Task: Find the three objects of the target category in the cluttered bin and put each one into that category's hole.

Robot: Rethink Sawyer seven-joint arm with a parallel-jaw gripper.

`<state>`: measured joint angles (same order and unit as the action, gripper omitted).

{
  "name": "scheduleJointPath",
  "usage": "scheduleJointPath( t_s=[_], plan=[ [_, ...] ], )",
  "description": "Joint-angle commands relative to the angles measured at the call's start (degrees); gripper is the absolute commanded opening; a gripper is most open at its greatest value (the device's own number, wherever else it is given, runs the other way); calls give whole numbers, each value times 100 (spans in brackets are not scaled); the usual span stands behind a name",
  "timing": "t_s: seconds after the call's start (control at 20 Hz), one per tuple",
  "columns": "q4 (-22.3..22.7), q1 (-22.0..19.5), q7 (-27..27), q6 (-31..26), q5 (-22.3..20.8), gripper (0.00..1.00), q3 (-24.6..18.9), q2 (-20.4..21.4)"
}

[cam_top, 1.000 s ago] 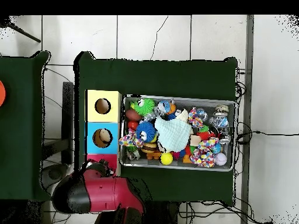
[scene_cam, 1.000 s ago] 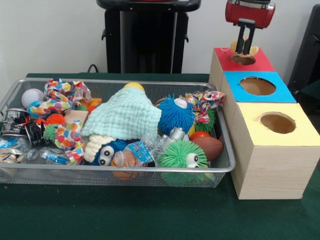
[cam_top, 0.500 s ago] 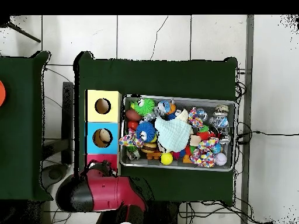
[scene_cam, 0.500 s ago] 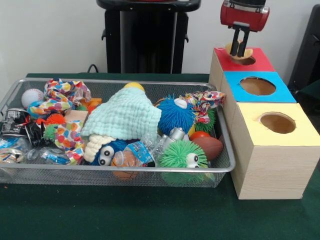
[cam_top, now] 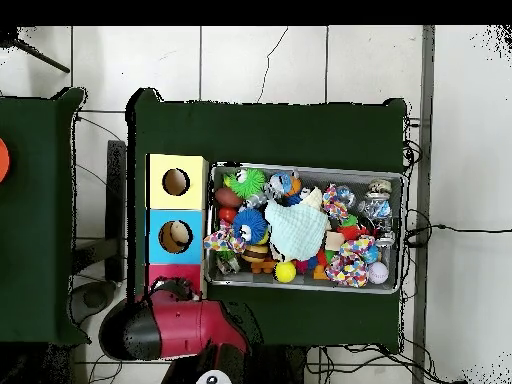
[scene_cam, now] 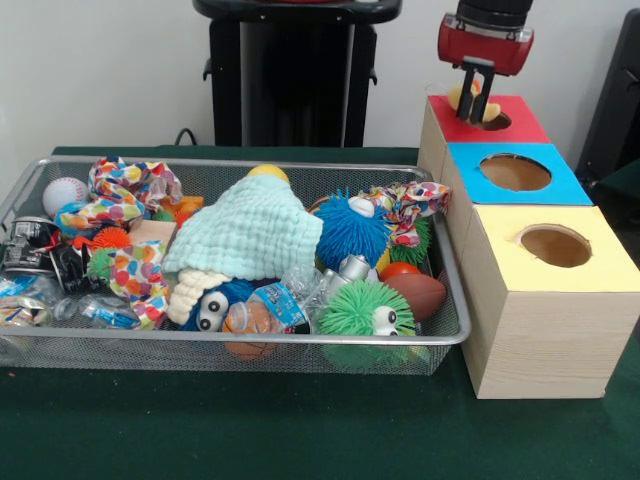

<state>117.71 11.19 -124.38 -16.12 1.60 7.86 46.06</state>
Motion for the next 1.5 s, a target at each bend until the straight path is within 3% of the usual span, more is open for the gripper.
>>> scheduleJointPath(
  t_s=[0.05,0.8,1.5],
  plan=[
    [-327,90,-558,112,-1,0,-487,-249],
    [-296,273,-760,16,231,0,-519,-170],
    [-547,308,-599,-95,91,0,-330,-33]
  ],
)
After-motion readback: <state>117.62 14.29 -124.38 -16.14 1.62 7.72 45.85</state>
